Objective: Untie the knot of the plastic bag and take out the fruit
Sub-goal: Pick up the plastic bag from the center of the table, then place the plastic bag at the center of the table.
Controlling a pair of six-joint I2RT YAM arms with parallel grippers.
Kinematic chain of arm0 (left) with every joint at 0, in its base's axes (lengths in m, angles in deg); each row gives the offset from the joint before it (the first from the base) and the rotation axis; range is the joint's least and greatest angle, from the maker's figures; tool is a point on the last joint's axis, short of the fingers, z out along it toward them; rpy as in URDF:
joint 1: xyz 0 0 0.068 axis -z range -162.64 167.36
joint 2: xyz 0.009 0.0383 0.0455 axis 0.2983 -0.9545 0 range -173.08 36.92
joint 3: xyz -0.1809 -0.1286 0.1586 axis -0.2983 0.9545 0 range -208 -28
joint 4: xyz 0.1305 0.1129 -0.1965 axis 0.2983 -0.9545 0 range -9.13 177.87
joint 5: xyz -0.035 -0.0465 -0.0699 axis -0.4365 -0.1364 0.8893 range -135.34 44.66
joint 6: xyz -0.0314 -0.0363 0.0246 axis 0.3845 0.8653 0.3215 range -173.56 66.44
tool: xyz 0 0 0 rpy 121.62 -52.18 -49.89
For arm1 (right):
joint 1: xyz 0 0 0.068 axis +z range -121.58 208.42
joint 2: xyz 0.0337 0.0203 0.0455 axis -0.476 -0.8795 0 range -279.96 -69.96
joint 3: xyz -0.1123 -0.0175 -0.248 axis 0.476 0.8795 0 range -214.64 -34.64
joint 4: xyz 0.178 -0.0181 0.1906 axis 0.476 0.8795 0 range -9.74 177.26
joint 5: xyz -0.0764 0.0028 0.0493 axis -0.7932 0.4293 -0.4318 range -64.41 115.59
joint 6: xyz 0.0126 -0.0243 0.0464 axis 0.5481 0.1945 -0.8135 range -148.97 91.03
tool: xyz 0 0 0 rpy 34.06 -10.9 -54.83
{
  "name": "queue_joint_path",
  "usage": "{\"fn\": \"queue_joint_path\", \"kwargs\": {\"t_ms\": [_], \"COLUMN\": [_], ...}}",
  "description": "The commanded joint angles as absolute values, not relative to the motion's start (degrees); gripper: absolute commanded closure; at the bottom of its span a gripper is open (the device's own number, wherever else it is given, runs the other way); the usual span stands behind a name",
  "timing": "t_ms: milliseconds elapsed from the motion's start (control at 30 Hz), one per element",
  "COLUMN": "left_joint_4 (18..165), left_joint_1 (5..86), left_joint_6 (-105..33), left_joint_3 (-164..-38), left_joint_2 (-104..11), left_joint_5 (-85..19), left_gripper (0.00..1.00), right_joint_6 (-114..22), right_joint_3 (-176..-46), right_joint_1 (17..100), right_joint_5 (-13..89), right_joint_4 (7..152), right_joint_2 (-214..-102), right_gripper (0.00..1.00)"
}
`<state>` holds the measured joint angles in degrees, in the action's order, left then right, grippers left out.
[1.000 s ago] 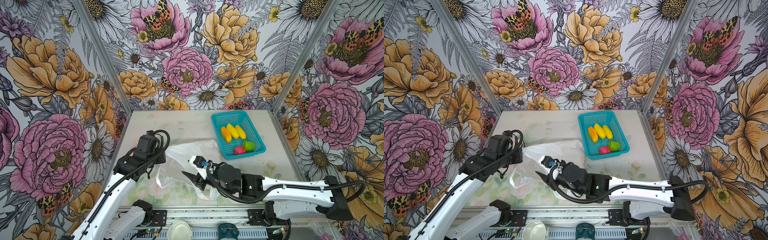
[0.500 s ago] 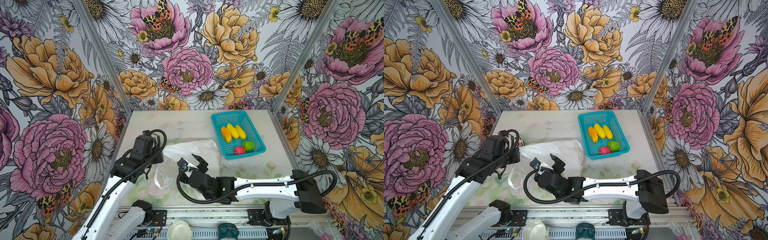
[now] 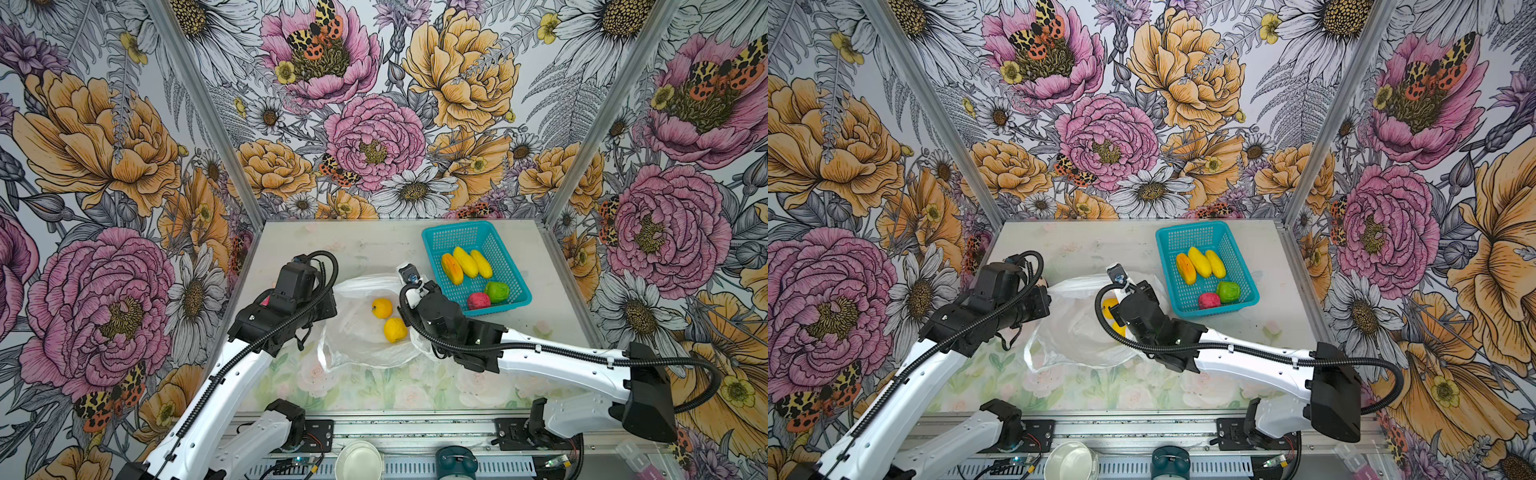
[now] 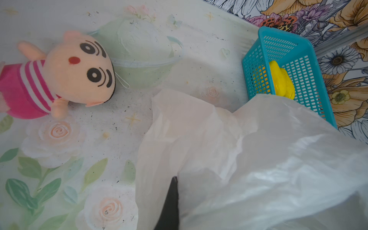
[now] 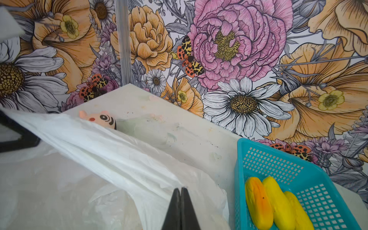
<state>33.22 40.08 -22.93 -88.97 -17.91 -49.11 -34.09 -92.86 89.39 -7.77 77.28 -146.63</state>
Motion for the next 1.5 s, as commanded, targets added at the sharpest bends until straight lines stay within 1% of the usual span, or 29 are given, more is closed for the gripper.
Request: {"fn": "queue_joint_path", "kwargs": {"t_ms": [0,67,200,300,400,500,600,700,800,933,967,1000,1033,1100,1167,1200,1233,1267,1367,1467], "left_joint_4": [40.03,43.73,43.04,42.97,42.89,43.07,43.37,45.13,49.36,53.07,53.3,53.38,53.38,53.51,53.5,53.41,53.32,53.33,53.36,53.29], "left_joint_1": [40.38,39.67,36.62,37.02,37.51,39.84,42.23,43.53,44.02,44.69,45.19,45.89,46.68,48.03,48.26,48.15,48.07,48.03,47.87,47.59], "left_joint_6": [-17.82,-20.5,-24.53,-26.01,-26.52,-25.88,-24.43,-21.84,-20.65,-20.26,-20.25,-20.47,-20.72,-21.23,-21.45,-21.67,-21.78,-21.8,-21.99,-22.49], "left_joint_3": [-90.15,-93.04,-106.63,-114.07,-116.55,-113.1,-104.62,-93.33,-83.08,-76.76,-76.45,-76.39,-76.5,-76.43,-76.36,-76.26,-76.17,-76.02,-76.48,-77.66], "left_joint_2": [-19.28,-22.9,-33.48,-36.48,-35.84,-32.11,-27.49,-22.67,-18.55,-16.61,-16.29,-15.98,-15.54,-14.23,-13.16,-12.71,-12.42,-12.09,-11.86,-12.6], "left_joint_5": [-56.9,-58.83,-58.64,-60.96,-61.67,-66.57,-69.52,-69.1,-66.31,-64.14,-64.18,-64.44,-65.05,-66.54,-66.71,-66.85,-66.78,-66.57,-66.15,-65.59], "left_gripper": [1.0,1.0,1.0,1.0,1.0,1.0,1.0,1.0,1.0,1.0,1.0,1.0,1.0,1.0,1.0,1.0,1.0,1.0,1.0,1.0], "right_joint_6": [-36.23,-36.94,-37.68,-38.4,-38.85,-39.93,-42.86,-45.73,-48.59,-49.61,-49.7,-49.66,-49.38,-47.3,-43.48,-41.26,-39.45,-38.15,-34.45,-31.92], "right_joint_3": [-93.7,-96.36,-102.38,-104.49,-103.85,-101.09,-95.0,-86.78,-80.29,-77.1,-77.0,-76.92,-76.87,-76.83,-76.83,-76.62,-76.52,-76.48,-77.31,-81.39], "right_joint_1": [83.88,81.48,78.61,77.51,76.94,76.85,76.86,77.01,77.2,77.7,78.05,78.67,79.35,82.24,87.35,90.25,92.58,94.8,100.29,105.27], "right_joint_5": [-0.09,2.65,4.23,4.23,4.09,4.44,5.49,8.51,8.72,6.83,5.44,3.86,2.79,0.0,-3.63,-5.59,-6.49,-6.62,-5.99,-4.67], "right_joint_4": [73.94,73.74,74.16,74.0,73.04,72.17,70.52,67.47,65.86,69.07,70.89,72.67,73.97,76.12,76.62,76.09,75.49,74.83,73.28,73.43], "right_joint_2": [-146.28,-148.21,-152.38,-152.8,-152.24,-151.3,-149.49,-147.63,-146.2,-143.92,-142.73,-141.21,-139.58,-135.3,-131.43,-129.83,-128.76,-127.91,-128.52,-133.98], "right_gripper": [1.0,1.0,1.0,1.0,1.0,1.0,1.0,1.0,0.96,0.95,0.92,0.85,0.77,0.58,0.45,0.4,0.38,0.38,0.44,0.49]}}
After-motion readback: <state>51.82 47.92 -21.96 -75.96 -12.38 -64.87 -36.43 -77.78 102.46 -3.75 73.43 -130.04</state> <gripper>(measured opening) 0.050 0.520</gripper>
